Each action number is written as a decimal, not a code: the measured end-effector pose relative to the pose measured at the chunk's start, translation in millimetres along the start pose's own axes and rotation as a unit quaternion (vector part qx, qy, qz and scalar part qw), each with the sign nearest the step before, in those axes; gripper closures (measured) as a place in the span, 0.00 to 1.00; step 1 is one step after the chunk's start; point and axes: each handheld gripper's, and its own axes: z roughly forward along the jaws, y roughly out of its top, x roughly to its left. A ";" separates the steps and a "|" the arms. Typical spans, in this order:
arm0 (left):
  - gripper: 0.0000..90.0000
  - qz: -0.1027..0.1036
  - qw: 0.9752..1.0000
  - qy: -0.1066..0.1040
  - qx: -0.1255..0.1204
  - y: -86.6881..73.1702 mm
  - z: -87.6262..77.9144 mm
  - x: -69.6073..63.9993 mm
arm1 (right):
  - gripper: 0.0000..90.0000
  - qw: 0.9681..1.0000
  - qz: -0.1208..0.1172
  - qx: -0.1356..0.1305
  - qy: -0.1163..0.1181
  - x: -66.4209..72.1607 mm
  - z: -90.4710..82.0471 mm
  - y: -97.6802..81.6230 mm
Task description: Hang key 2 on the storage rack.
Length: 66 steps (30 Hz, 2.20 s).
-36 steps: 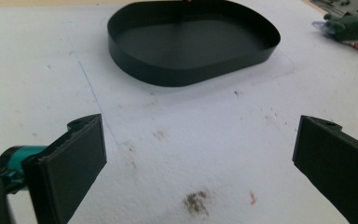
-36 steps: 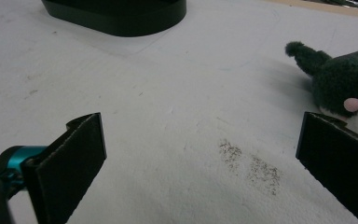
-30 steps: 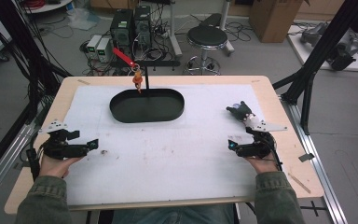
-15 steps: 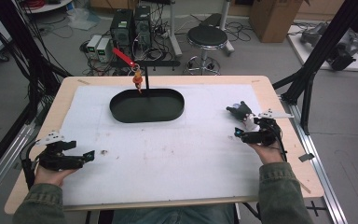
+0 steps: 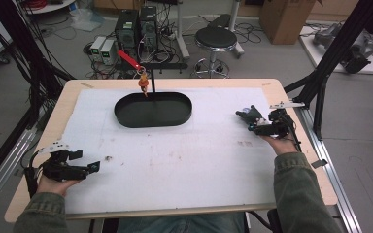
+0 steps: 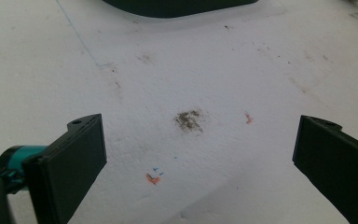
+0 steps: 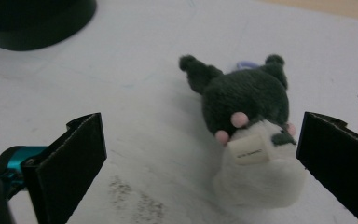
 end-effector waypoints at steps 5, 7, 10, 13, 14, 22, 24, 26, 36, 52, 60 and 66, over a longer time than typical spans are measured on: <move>0.03 0.001 1.000 -0.002 0.005 -1.4 1.0 0.5 | 0.01 0.999 -0.011 0.043 -0.016 -12.6 16.7 6.2; 0.03 -0.003 1.000 -0.006 0.003 -1.7 0.9 1.4 | 0.01 0.998 -0.016 0.056 -0.019 -16.0 22.0 9.0; 0.03 -0.003 1.000 -0.010 0.001 -2.2 0.2 2.0 | 0.01 0.996 -0.003 0.088 -0.020 -27.4 34.7 8.3; 0.03 -0.004 1.000 -0.010 0.002 -2.7 0.3 3.1 | 0.01 0.994 0.009 0.106 -0.025 -33.5 41.2 4.8; 0.03 -0.004 1.000 -0.010 0.002 -2.9 0.1 3.6 | 0.01 0.994 0.009 0.106 -0.025 -33.5 41.2 4.8; 0.03 -0.006 1.000 0.006 0.014 -8.9 -0.4 7.3 | 0.26 0.987 -0.027 0.153 -0.038 -21.4 52.0 2.4; 0.03 -0.004 1.000 0.008 0.016 -10.0 -0.9 8.2 | 0.35 0.986 -0.032 0.156 -0.038 -18.4 53.1 2.4; 0.03 -0.003 1.000 0.009 0.015 -10.1 -0.5 7.9 | 0.49 0.987 -0.037 0.149 -0.040 -16.9 50.2 4.2; 0.03 0.005 1.000 0.011 0.021 -9.5 1.0 5.0 | 0.54 0.994 -0.005 0.112 -0.001 -12.1 24.4 12.0; 0.03 0.020 1.000 0.015 0.011 -6.1 0.9 1.5 | 0.53 0.991 -0.037 0.112 0.058 23.4 -15.5 51.7; 0.03 0.021 1.000 0.015 0.011 -5.8 0.5 1.8 | 0.53 0.990 -0.070 0.101 0.072 47.3 -22.2 70.7; 0.03 0.026 1.000 0.012 -0.002 -3.0 -2.3 1.5 | 0.53 0.989 -0.081 0.096 0.079 60.7 -24.4 85.2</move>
